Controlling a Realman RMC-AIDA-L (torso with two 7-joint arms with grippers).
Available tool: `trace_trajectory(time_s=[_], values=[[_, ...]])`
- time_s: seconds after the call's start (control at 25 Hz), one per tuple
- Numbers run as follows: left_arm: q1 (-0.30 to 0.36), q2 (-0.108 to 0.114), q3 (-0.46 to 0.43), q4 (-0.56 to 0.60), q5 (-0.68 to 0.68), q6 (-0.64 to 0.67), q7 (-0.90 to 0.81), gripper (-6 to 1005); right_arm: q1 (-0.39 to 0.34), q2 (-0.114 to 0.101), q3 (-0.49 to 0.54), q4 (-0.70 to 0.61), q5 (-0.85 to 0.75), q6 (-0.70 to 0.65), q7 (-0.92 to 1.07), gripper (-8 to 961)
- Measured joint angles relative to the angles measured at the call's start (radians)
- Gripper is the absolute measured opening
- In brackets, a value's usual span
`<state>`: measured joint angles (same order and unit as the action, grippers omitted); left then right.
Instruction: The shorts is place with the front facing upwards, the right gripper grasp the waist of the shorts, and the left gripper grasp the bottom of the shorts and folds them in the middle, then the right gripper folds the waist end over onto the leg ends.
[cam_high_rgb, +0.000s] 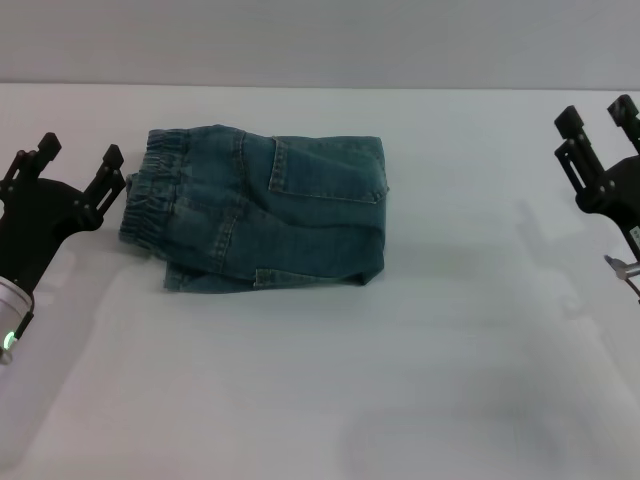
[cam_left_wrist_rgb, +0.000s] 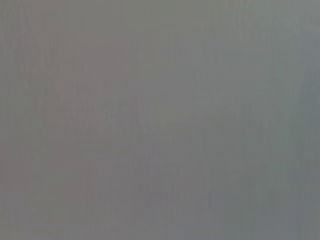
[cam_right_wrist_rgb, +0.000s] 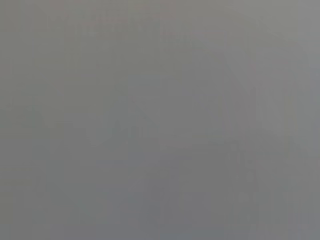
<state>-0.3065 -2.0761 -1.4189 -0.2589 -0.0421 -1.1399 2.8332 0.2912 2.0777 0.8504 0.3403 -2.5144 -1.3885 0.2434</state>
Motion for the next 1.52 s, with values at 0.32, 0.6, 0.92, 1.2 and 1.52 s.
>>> trace_trajectory(time_s=[0.32,0.6,0.92,1.2,1.52], values=[[0.003,0.003,0.021,0.0,0.006,-0.012,0.001,768,-0.012,-0.001,0.005,0.0,0.001,-0.021,-0.003,600],[0.003,0.004,0.043,-0.008,0.006,-0.026,0.002,768,-0.014,-0.001,0.006,-0.002,0.002,-0.024,-0.004,600],[0.011,0.004,0.053,-0.017,0.005,-0.064,0.0,769,-0.027,-0.001,0.001,0.0,0.003,-0.029,-0.004,601],[0.009,0.004,0.053,-0.026,0.005,-0.076,0.0,768,-0.034,0.001,-0.004,0.001,-0.001,-0.066,-0.004,601],[0.007,0.005,0.052,-0.026,0.001,-0.105,0.0,769,-0.041,0.001,-0.007,0.002,-0.004,-0.092,-0.001,601]])
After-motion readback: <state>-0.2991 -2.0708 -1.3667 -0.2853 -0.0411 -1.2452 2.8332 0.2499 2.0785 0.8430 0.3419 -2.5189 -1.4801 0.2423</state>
